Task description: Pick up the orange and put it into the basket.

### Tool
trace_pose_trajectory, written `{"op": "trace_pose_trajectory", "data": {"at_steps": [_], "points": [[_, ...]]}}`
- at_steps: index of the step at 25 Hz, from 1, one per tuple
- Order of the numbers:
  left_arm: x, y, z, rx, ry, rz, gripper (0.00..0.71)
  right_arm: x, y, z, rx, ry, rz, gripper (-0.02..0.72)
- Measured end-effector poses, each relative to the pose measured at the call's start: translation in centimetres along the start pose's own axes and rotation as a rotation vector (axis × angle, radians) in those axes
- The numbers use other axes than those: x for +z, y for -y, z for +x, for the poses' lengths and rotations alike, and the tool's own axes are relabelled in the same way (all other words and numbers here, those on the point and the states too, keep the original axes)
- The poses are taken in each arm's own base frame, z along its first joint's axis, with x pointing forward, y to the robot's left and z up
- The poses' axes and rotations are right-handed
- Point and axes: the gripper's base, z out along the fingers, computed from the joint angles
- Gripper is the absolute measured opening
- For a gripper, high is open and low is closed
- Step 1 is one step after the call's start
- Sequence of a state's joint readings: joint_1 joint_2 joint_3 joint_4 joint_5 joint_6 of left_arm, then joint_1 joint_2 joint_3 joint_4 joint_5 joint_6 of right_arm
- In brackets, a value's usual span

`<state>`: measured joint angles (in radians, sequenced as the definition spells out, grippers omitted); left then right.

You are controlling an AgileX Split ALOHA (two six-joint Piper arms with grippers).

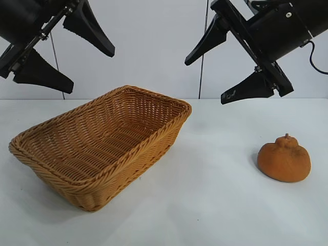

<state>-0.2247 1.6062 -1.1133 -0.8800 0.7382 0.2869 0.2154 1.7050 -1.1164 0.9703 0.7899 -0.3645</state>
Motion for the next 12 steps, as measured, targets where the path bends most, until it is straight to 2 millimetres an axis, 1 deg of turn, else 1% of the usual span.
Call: {"op": "trace_pose_trajectory", "data": {"at_steps": [4,6,8,12], "points": [[-0.1,0.0,-0.1,0.001,0.006,-0.002,0.615,0.0,0.0,0.0,-0.002,-0.001,0.002,0.587],[-0.6,-0.2,-0.2,0.014,0.015,-0.015,0.615,0.0,0.0,0.0,-0.002,-0.001,0.002,0.587],[-1.7,-0.4,-0.4,0.021,0.041,-0.039,0.615,0.0,0.0,0.0,-0.003,-0.001,0.003,0.587],[-4.9,-0.3,-0.5,-0.012,0.112,-0.11,0.615,0.0,0.0,0.0,-0.005,-0.002,0.005,0.587]]}}
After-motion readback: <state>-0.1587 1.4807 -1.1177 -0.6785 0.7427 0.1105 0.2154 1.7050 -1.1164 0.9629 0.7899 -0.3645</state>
